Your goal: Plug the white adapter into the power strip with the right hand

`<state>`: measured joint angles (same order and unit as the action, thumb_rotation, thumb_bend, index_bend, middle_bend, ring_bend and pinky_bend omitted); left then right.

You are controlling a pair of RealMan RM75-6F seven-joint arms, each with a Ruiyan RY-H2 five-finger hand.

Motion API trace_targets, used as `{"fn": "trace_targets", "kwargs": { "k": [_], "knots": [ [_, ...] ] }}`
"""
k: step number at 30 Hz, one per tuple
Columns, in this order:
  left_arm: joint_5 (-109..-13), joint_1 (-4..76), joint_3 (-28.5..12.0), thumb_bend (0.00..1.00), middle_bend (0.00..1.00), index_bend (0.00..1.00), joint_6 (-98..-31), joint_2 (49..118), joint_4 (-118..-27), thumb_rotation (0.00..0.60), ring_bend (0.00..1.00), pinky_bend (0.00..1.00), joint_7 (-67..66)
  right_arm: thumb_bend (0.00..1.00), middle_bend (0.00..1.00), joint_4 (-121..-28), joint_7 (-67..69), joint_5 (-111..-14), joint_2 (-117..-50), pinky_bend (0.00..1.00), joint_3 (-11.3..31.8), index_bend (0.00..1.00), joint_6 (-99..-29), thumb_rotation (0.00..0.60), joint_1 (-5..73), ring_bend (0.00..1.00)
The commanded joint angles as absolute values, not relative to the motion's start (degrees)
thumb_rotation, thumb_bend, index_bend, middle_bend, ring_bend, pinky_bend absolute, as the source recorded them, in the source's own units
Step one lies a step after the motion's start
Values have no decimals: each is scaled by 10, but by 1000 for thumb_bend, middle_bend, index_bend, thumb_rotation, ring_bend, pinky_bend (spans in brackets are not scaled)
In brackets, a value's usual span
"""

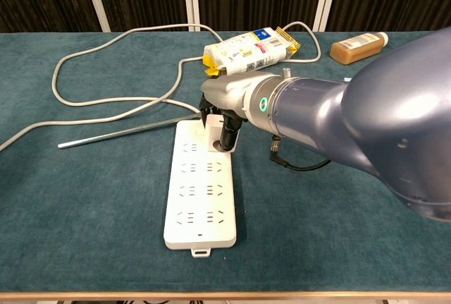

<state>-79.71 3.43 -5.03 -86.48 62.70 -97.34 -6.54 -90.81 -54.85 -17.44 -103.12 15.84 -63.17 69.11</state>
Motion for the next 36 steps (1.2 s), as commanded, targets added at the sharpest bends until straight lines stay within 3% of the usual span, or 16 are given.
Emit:
{"fn": "trace_targets", "kwargs": {
  "k": [1,11,13,20,36],
  "knots": [
    [-797,34,-50,86,0,176,-865,627,-973,600,0,0,-66,506,325,-910,-552,-171,-1028,350,157,365,-629,600,693,334],
    [-796,35,-50,86,0,176,-862,628,-973,600,0,0,-68,504,257,-930,-575,-144,-1006,288,152,217,-622,600,703,262],
    [-797,35,-49,86,0,176,-862,628,-973,600,0,0,-69,463,244,-936,-586,-134,-1000,279,149,175,-622,600,707,250],
    [-797,35,-49,86,0,176,-863,629,-973,600,0,0,-71,165,208,-956,-607,-117,-983,264,142,6,-629,600,719,225],
    [-800,35,-48,87,0,176,-863,629,-974,600,0,0,-70,129,204,-1059,-547,-133,-889,257,169,3,-647,600,690,219]
  ]
}}
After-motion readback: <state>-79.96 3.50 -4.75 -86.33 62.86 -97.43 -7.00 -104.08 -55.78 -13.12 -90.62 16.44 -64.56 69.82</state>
